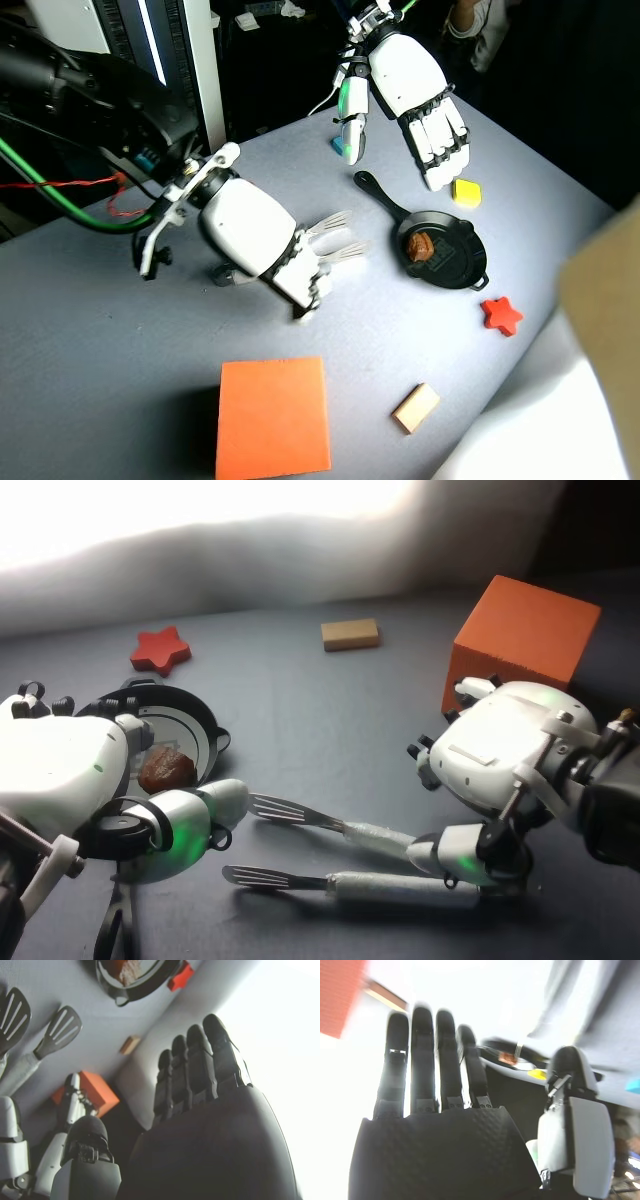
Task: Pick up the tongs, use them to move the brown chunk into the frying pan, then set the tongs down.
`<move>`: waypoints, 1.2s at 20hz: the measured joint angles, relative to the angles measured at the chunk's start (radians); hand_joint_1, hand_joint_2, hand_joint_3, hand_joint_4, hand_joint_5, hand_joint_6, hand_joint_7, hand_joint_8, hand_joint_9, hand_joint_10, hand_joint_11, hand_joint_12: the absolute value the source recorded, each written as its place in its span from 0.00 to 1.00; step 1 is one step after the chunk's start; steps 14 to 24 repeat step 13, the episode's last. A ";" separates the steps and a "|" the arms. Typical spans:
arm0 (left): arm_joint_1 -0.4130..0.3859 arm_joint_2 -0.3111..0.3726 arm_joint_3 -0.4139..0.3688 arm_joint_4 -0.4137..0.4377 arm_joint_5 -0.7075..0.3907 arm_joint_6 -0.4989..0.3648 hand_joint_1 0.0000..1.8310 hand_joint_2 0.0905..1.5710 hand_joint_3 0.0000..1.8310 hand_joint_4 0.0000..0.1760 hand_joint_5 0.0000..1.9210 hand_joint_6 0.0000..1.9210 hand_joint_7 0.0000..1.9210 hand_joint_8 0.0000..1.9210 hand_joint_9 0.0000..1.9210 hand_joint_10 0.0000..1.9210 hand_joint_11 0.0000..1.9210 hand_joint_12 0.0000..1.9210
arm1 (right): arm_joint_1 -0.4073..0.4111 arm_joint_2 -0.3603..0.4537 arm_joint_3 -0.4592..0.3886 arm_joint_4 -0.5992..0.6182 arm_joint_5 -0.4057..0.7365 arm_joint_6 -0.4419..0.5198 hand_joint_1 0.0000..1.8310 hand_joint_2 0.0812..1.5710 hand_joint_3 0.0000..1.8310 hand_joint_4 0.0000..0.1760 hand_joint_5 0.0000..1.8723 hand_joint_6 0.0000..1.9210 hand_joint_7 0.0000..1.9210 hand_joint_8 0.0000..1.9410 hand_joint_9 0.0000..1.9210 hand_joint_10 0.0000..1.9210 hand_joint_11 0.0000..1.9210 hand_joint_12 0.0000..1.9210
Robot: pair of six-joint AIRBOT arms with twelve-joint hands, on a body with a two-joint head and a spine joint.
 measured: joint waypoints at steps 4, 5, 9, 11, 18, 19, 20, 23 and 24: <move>0.000 0.000 0.000 0.006 0.000 -0.007 0.15 0.84 0.00 0.00 0.39 0.52 0.37 0.73 0.30 0.83 0.20 0.99 | 0.069 0.052 -0.052 0.020 -0.033 -0.029 0.16 0.81 0.01 0.00 0.48 0.60 0.53 0.75 0.46 0.92 0.37 1.00; 0.000 0.000 0.000 0.006 0.000 -0.007 0.18 0.84 0.00 0.00 0.37 0.63 0.37 0.77 0.30 0.87 0.21 1.00 | 0.097 0.068 -0.065 0.082 -0.034 -0.075 0.17 0.82 0.01 0.00 0.50 0.61 0.55 0.79 0.50 0.97 0.42 1.00; 0.000 0.000 0.000 0.007 -0.001 -0.012 0.31 0.84 0.00 0.00 0.39 0.81 0.45 0.83 0.37 0.94 0.28 1.00 | 0.177 0.135 -0.103 0.331 -0.001 -0.244 0.16 0.90 0.02 0.00 0.53 0.72 0.60 0.85 0.59 1.00 0.54 1.00; 0.000 0.000 0.000 0.015 0.001 -0.014 0.26 0.87 0.00 0.00 0.45 0.84 0.49 0.85 0.43 0.95 0.34 1.00 | 0.201 0.182 -0.119 0.306 -0.033 -0.275 0.30 0.91 0.01 0.00 0.54 0.80 0.63 0.84 0.61 0.99 0.58 1.00; 0.000 0.000 0.000 0.029 -0.001 -0.014 0.27 0.89 0.00 0.00 0.45 0.90 0.48 0.91 0.44 0.99 0.39 1.00 | 0.224 0.246 -0.119 0.292 -0.122 -0.277 0.34 0.92 0.01 0.00 0.54 0.88 0.65 0.86 0.63 0.99 0.59 1.00; 0.000 0.000 0.000 0.029 -0.001 -0.014 0.27 0.89 0.00 0.00 0.45 0.90 0.48 0.91 0.44 0.99 0.39 1.00 | 0.224 0.246 -0.119 0.292 -0.122 -0.277 0.34 0.92 0.01 0.00 0.54 0.88 0.65 0.86 0.63 0.99 0.59 1.00; 0.000 0.000 0.000 0.029 -0.001 -0.014 0.27 0.89 0.00 0.00 0.45 0.90 0.48 0.91 0.44 0.99 0.39 1.00 | 0.224 0.246 -0.119 0.292 -0.122 -0.277 0.34 0.92 0.01 0.00 0.54 0.88 0.65 0.86 0.63 0.99 0.59 1.00; 0.000 0.000 0.000 0.029 -0.001 -0.014 0.27 0.89 0.00 0.00 0.45 0.90 0.48 0.91 0.44 0.99 0.39 1.00 | 0.224 0.246 -0.119 0.292 -0.122 -0.277 0.34 0.92 0.01 0.00 0.54 0.88 0.65 0.86 0.63 0.99 0.59 1.00; 0.000 0.000 0.000 0.029 -0.001 -0.014 0.27 0.89 0.00 0.00 0.45 0.90 0.48 0.91 0.44 0.99 0.39 1.00 | 0.224 0.246 -0.119 0.292 -0.122 -0.277 0.34 0.92 0.01 0.00 0.54 0.88 0.65 0.86 0.63 0.99 0.59 1.00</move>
